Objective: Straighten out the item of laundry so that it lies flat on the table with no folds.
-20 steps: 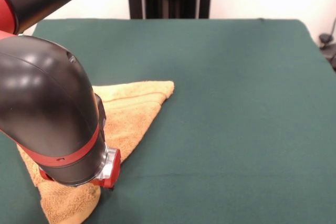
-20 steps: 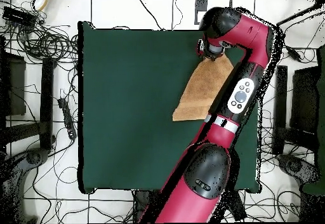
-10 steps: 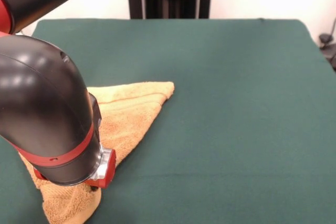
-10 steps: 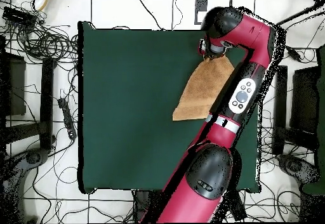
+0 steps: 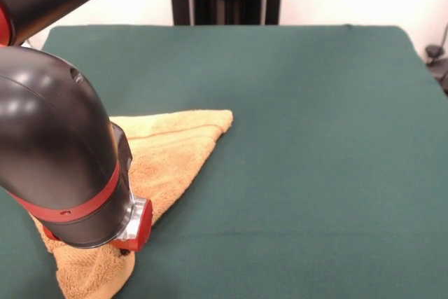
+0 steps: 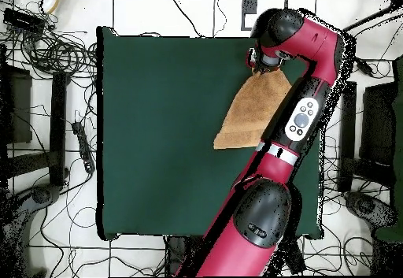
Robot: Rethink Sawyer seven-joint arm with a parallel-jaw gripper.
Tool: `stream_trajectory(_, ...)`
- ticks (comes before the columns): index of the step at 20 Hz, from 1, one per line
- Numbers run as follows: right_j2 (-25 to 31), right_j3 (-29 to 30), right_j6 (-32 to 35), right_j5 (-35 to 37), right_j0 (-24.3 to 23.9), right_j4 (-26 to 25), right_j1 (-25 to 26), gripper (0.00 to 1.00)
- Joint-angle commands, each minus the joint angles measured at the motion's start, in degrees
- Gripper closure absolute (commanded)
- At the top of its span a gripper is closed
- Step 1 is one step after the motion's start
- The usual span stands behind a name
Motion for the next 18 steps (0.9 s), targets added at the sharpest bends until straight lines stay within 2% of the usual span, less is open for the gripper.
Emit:
stream_trajectory(1, 4.65, 5.65, 2.55, -3.89, 2.01, -3.65, 8.62, 1.00)
stream_trajectory(10, 5.29, 5.54, 3.12, -3.18, 2.08, -3.68, 8.46, 1.00)
stream_trajectory(18, 10.40, 4.67, 2.36, 2.79, 1.26, -5.89, 8.10, 1.00)
